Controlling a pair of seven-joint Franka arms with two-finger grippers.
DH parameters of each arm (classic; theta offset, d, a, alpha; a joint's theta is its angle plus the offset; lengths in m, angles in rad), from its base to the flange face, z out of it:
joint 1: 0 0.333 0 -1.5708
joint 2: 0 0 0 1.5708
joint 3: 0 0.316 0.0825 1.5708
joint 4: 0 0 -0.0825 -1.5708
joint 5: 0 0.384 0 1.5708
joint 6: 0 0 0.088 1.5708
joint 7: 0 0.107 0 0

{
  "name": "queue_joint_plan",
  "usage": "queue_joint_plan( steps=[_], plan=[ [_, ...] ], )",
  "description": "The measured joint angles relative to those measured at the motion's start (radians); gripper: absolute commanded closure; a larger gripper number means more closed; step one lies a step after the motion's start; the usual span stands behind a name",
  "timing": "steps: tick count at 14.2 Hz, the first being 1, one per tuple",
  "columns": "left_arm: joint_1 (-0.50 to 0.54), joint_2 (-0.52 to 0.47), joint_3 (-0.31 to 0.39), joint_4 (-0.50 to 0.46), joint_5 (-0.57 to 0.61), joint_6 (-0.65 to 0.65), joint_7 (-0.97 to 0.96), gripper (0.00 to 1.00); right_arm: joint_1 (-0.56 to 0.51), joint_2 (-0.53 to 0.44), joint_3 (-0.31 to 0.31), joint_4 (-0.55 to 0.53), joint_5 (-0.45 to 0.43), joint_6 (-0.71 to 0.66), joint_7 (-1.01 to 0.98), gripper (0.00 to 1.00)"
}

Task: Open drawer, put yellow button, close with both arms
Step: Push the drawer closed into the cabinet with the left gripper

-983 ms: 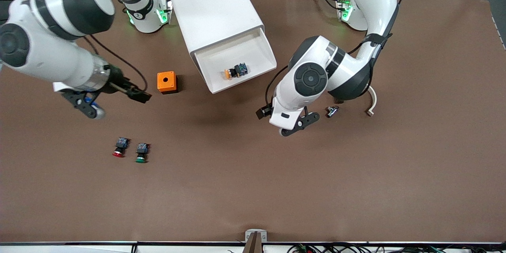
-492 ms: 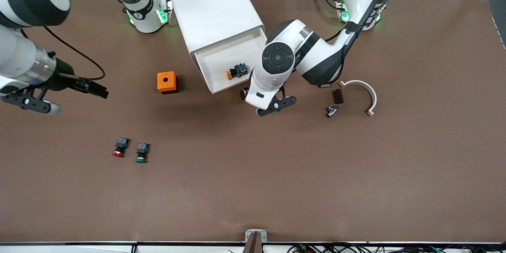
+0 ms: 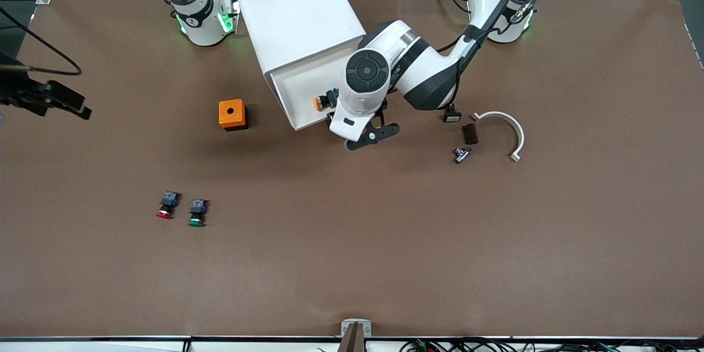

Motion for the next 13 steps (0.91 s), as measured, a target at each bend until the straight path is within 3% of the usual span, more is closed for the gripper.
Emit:
queue_joint_plan(
  steps=[4, 13],
  plan=[
    [-0.031, 0.0, 0.0, -0.005, 0.001, 0.0, -0.038, 0.0, -0.055, -0.03, 0.0, 0.0, -0.005, -0.004, -0.08, 0.0],
    [-0.078, 0.0, -0.001, -0.021, -0.058, 0.0, -0.104, 0.0, -0.059, 0.007, 0.015, -0.011, -0.067, 0.028, -0.104, 0.0]
  ],
)
